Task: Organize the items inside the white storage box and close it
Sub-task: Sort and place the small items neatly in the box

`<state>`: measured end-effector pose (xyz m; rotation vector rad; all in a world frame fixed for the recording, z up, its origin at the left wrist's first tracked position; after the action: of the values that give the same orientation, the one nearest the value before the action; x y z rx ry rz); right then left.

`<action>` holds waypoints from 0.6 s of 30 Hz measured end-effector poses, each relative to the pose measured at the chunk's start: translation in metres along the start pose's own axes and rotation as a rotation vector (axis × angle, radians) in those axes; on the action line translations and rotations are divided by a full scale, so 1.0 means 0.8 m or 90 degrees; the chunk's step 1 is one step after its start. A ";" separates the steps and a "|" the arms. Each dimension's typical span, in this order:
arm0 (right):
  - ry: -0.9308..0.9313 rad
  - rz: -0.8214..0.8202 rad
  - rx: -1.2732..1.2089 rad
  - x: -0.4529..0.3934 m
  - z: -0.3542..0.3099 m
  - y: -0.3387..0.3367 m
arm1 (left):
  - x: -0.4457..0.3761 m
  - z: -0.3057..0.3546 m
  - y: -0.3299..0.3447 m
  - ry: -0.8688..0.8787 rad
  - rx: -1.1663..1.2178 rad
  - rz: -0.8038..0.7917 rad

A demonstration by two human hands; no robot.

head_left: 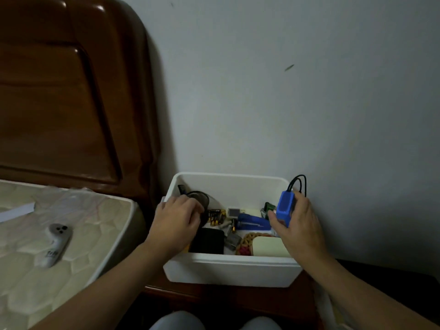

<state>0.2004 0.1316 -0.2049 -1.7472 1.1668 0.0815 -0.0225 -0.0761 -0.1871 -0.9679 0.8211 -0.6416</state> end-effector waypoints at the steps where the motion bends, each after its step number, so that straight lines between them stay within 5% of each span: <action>1: 0.005 -0.006 -0.023 -0.003 -0.006 0.001 | 0.004 -0.009 -0.003 -0.018 -0.026 0.026; 5: 0.072 0.026 -0.174 -0.013 -0.054 0.019 | 0.010 -0.025 -0.002 -0.081 -0.009 0.031; 10: 0.187 -0.018 -0.341 -0.040 -0.103 0.046 | -0.001 -0.022 0.007 0.013 0.102 0.018; 15: 0.212 -0.070 -0.313 -0.064 -0.118 0.066 | -0.038 -0.005 0.019 -0.021 0.508 -0.257; 18: 0.254 -0.121 -0.331 -0.066 -0.113 0.088 | -0.059 0.008 0.033 -0.054 0.650 -0.314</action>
<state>0.0822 0.0960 -0.1794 -2.4075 1.3337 -0.0932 -0.0396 -0.0246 -0.1940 -0.2320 0.0882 -1.2650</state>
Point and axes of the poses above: each hand's wrist, its own x-axis away from the middle knuckle, its own y-axis out of the palm, z = x × y, the point moved 1 cm from there along -x, towards the middle knuckle, and after that the axes turned 3 degrees about -x, right-handed, at the moved point
